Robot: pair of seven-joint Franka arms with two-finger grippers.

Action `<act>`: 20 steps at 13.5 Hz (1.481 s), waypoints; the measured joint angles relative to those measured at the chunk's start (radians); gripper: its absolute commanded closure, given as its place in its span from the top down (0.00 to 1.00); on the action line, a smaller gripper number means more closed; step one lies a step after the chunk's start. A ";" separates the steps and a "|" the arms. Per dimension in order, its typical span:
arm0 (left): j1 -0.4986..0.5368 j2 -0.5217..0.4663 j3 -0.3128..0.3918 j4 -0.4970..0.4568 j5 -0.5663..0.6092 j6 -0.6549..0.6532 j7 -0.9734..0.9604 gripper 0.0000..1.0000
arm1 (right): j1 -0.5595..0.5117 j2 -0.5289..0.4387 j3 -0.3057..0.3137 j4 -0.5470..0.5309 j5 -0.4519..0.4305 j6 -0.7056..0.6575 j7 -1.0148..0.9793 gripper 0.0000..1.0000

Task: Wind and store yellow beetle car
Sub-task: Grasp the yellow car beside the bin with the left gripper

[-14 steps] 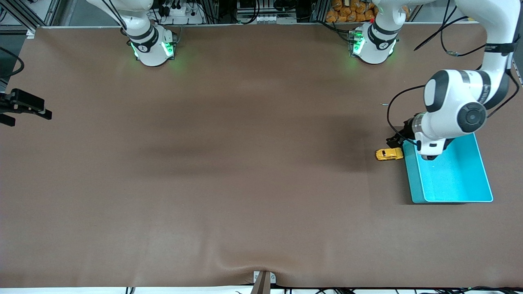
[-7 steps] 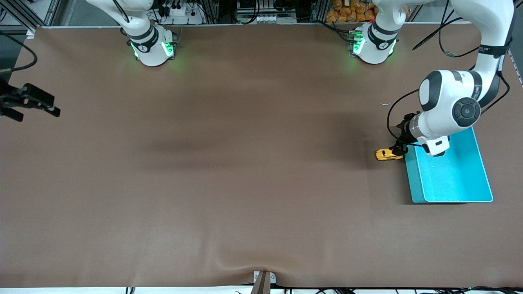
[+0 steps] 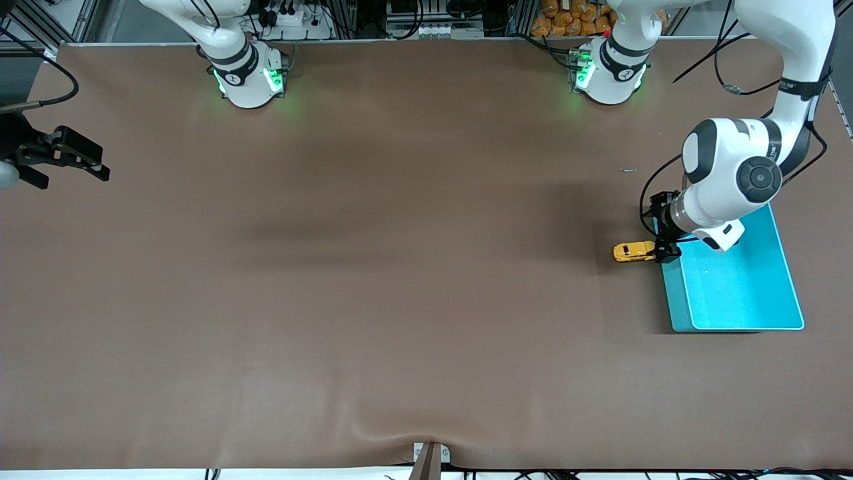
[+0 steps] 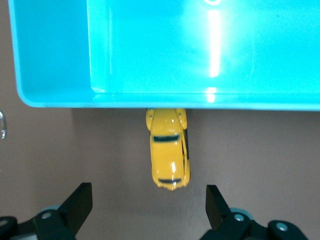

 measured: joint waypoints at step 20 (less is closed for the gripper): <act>-0.034 0.227 -0.005 0.123 0.208 0.042 -0.481 0.00 | 0.000 -0.107 -0.020 -0.109 -0.009 0.020 -0.001 1.00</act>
